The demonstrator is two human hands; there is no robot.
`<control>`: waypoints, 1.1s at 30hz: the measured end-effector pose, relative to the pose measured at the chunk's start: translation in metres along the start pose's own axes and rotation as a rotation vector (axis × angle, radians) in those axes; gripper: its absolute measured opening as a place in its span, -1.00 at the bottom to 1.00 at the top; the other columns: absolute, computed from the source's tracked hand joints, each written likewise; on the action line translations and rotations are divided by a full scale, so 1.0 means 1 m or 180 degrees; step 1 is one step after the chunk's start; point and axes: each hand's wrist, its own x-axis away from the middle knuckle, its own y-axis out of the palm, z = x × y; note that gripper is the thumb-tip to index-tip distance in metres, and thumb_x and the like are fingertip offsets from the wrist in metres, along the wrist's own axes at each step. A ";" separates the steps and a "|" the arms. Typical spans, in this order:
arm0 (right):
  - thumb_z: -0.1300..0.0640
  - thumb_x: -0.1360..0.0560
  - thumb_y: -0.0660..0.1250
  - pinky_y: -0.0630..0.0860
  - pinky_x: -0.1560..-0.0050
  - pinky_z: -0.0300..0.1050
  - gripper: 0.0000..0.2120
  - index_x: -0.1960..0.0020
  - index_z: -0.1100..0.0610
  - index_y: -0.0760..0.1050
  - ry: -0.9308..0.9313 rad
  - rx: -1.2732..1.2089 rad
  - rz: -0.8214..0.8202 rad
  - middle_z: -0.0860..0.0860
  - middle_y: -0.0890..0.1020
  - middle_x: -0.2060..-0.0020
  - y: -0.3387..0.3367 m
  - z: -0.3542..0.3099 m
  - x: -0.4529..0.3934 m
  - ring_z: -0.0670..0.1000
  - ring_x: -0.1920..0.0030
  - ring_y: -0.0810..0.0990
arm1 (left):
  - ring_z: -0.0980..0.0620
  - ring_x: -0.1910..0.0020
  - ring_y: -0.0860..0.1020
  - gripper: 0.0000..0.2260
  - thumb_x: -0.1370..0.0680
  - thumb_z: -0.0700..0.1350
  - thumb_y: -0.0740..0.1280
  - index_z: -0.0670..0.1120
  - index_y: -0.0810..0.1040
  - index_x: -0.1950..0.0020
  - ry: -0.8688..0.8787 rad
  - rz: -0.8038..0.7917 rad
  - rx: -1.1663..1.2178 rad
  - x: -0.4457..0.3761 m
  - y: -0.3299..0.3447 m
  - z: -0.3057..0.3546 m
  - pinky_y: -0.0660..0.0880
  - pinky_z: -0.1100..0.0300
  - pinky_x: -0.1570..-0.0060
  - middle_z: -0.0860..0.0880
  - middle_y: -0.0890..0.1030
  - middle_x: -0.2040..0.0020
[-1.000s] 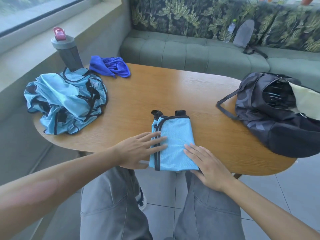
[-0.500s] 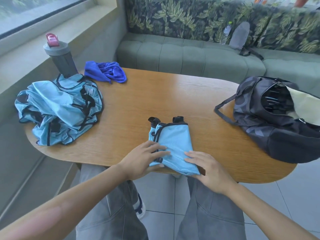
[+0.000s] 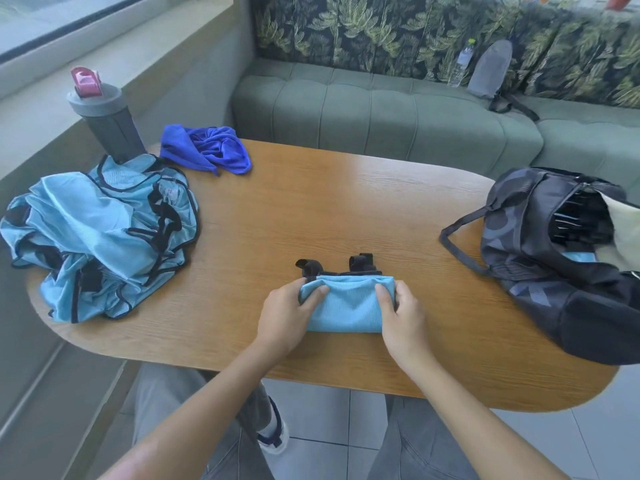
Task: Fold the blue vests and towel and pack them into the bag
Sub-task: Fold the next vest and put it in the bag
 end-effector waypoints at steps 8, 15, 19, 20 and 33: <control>-0.15 -0.70 0.01 0.38 0.40 -0.02 -0.68 0.07 0.05 0.31 0.0135 0.1363 -0.0114 0.03 0.51 0.33 0.011 -0.005 -0.029 0.09 0.31 0.51 | 0.03 0.46 0.35 -0.53 -0.62 0.19 0.31 -0.06 0.36 0.36 -0.0372 0.0580 -0.0592 -0.016 0.014 0.009 0.19 0.14 0.47 0.04 0.38 0.48; -0.13 -0.70 0.00 0.44 0.35 -0.05 -0.73 -0.11 0.06 0.29 -0.0223 0.2339 -0.0002 -0.04 0.52 0.28 0.014 -0.017 -0.032 0.09 0.28 0.57 | -0.14 -0.13 0.51 -0.68 -0.48 -0.25 0.43 -0.13 0.51 -0.21 0.1664 0.1081 -0.2237 -0.025 0.020 0.003 0.44 0.02 -0.08 -0.12 0.52 -0.16; -0.17 -0.67 0.04 0.54 0.03 -0.01 -0.62 -0.35 0.05 0.32 -0.0627 0.2338 0.0071 0.01 0.55 -0.14 0.011 -0.005 -0.043 0.06 -0.10 0.52 | -0.15 -0.53 0.35 -0.48 -0.57 -0.33 0.20 -0.21 0.35 -0.55 0.2791 -0.0436 -0.2565 -0.048 0.009 0.000 0.38 -0.04 -0.45 -0.17 0.41 -0.52; -0.16 -0.68 0.02 0.51 -0.16 0.00 -0.55 -0.47 0.04 0.26 -0.0626 0.2370 -0.0083 0.04 0.50 -0.30 0.009 -0.002 -0.046 0.07 -0.25 0.46 | -0.08 -0.58 0.26 -0.48 -0.64 -0.27 0.16 -0.18 0.23 -0.62 0.2564 -0.0815 -0.2536 -0.053 0.005 -0.001 0.30 0.01 -0.51 -0.13 0.31 -0.59; -0.22 -0.67 -0.29 -0.23 -0.59 0.10 -0.40 -0.66 -0.04 -0.24 -0.0040 0.2448 -0.1127 0.06 -0.22 -0.64 0.004 0.008 -0.055 0.09 -0.61 -0.33 | -0.04 -0.36 0.36 -0.56 -0.67 0.16 0.19 -0.05 0.37 -0.46 0.1055 -0.1573 -0.2687 -0.069 -0.002 0.036 0.46 0.00 -0.30 -0.03 0.36 -0.42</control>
